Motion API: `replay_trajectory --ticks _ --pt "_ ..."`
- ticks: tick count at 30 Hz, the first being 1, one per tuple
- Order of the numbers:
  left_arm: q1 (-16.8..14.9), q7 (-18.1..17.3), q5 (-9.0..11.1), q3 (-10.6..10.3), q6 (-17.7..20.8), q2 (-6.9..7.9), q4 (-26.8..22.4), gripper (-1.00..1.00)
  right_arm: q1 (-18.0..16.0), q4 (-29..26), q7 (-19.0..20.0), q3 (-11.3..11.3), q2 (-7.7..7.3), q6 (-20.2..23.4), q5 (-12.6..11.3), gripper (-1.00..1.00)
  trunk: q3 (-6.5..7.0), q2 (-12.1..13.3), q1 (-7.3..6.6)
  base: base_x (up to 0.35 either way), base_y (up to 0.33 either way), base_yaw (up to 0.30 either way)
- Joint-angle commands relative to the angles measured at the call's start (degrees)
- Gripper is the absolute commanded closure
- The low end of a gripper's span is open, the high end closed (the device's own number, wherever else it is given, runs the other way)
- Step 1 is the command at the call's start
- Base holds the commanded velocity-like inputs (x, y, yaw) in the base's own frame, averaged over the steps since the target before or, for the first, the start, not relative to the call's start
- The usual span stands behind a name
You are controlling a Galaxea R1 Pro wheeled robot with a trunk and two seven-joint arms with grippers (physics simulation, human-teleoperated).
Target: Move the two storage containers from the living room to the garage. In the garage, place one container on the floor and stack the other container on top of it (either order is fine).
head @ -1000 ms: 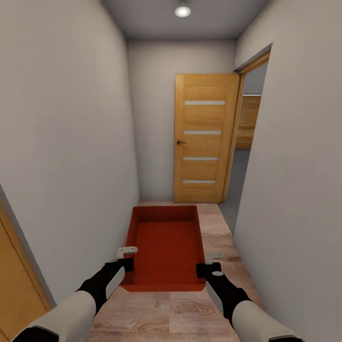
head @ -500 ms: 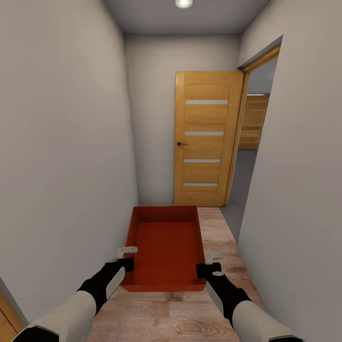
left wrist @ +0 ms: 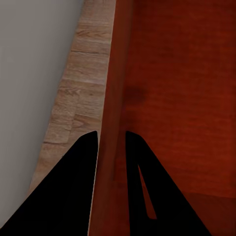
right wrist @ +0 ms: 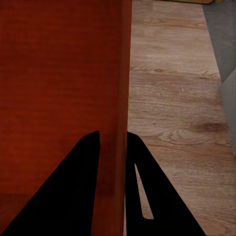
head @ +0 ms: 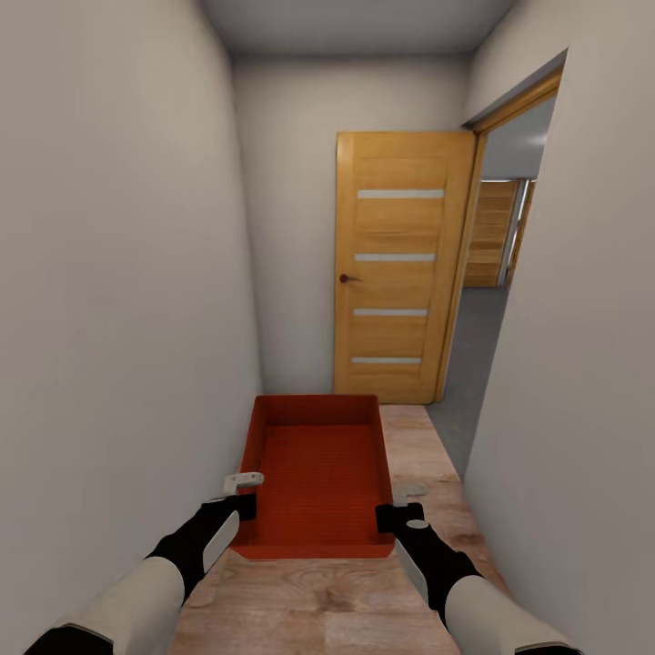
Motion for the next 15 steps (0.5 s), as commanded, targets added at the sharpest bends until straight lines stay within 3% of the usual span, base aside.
replay_trajectory --ticks 1,10,15 --pt "-0.07 1.7 -0.83 4.2 0.49 0.07 -0.12 1.0 0.0 -0.27 0.77 0.44 -0.01 0.43 0.01 1.0 -0.08 -0.05 0.04 0.322 0.0 0.0" --pt "-0.07 1.7 -0.83 4.2 0.49 0.08 -0.12 1.0 0.0 -0.27 0.7 0.44 -0.01 0.57 0.01 1.0 -0.08 -0.05 0.04 0.322 0.0 -0.007" --pt "-0.07 1.7 -0.83 4.2 0.49 0.13 -0.12 1.0 0.0 -0.27 0.68 0.47 0.01 0.6 0.01 1.0 -0.08 -0.05 0.04 0.322 0.0 -0.142"
